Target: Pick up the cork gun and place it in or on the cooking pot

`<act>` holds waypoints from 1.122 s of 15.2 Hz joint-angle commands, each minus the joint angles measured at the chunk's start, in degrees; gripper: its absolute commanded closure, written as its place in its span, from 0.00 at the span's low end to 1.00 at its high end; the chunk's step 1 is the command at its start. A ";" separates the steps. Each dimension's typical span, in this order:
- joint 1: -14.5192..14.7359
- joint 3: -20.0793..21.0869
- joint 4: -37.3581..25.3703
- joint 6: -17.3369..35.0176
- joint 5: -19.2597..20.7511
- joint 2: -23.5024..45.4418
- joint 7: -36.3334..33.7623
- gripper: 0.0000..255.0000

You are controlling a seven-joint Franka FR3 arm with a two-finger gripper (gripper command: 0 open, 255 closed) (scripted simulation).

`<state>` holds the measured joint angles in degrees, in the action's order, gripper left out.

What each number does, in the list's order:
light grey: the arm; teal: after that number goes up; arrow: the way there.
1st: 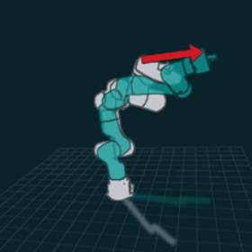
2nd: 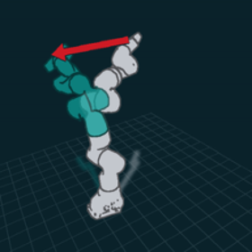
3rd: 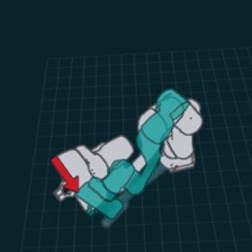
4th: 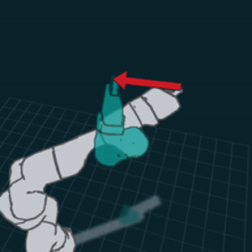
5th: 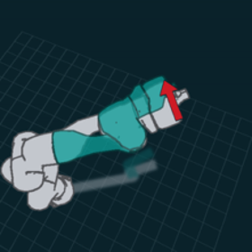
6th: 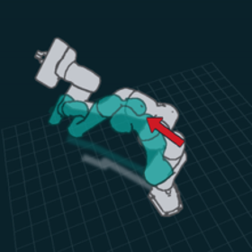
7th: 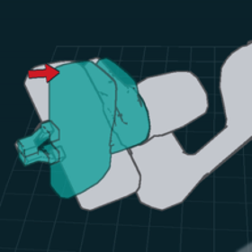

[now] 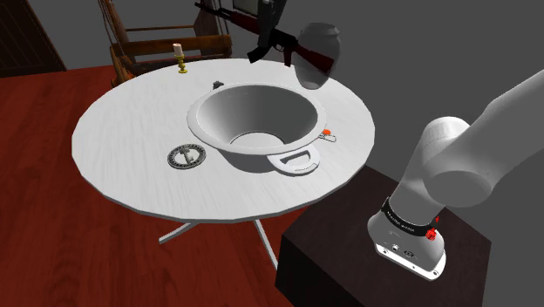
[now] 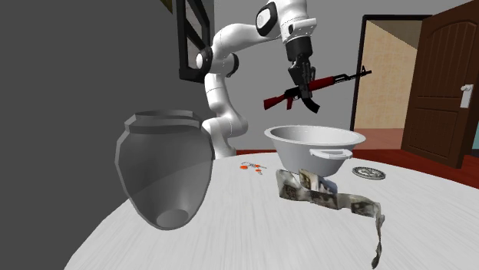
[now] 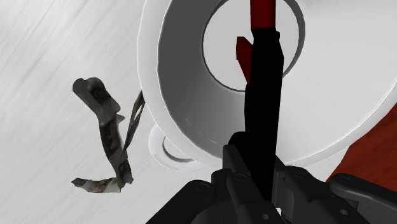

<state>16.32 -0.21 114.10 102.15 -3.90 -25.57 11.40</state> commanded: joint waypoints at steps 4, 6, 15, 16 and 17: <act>1.82 5.04 2.37 -1.24 -0.90 -4.06 -6.63 1.00; 2.38 6.55 3.89 -0.78 -1.31 -5.27 -8.48 1.00; 2.55 6.79 12.20 5.86 -1.69 -6.93 -8.12 1.00; 2.58 6.82 13.07 6.61 -1.73 -7.06 -8.09 1.00; 2.60 6.85 13.93 7.35 -1.77 -7.17 -8.05 1.00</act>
<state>18.90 6.66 127.07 108.81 -5.63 -32.45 3.27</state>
